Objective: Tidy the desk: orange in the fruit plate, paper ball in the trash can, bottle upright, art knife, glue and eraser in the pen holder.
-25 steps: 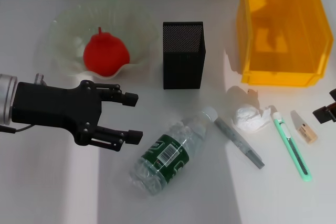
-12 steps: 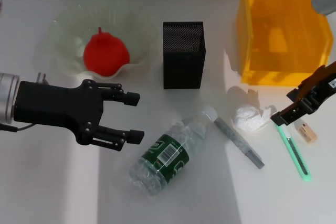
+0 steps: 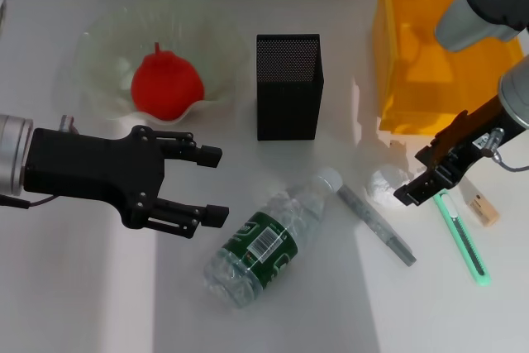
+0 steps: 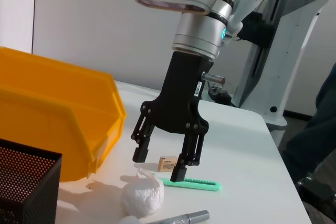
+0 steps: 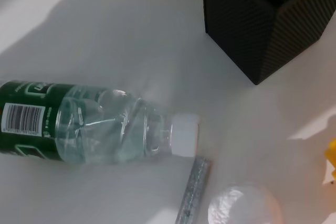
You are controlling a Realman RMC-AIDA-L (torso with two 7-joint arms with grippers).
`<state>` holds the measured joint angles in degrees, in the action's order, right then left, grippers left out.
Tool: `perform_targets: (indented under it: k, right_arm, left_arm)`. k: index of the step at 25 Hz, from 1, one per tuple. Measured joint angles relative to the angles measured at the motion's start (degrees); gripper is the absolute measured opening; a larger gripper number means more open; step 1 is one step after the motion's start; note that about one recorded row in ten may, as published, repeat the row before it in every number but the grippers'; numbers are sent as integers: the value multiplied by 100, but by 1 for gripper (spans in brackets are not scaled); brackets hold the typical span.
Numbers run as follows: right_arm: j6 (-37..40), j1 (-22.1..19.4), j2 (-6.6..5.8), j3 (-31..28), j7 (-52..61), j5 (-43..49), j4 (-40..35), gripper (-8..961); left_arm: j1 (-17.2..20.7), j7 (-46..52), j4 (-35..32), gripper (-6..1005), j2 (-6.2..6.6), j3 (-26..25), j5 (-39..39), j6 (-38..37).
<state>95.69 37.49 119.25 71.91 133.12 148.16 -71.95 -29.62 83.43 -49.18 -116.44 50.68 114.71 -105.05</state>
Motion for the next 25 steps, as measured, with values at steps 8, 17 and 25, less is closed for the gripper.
perform_targets:
  k: [8, 17, 25]
  right_arm:
    - [-448, 69, 2, 291, -31, -69, 388, 728]
    - [-723, 200, 2, 332, -95, -54, 758, 666]
    - [-846, 222, 2, 343, -95, -32, 859, 611]
  left_arm:
    - [12, -7, 70, 829, -1, -11, 0, 6]
    - [33, -11, 79, 829, -1, -7, 14, 31]
    - [58, -18, 92, 829, -1, -6, 17, 69]
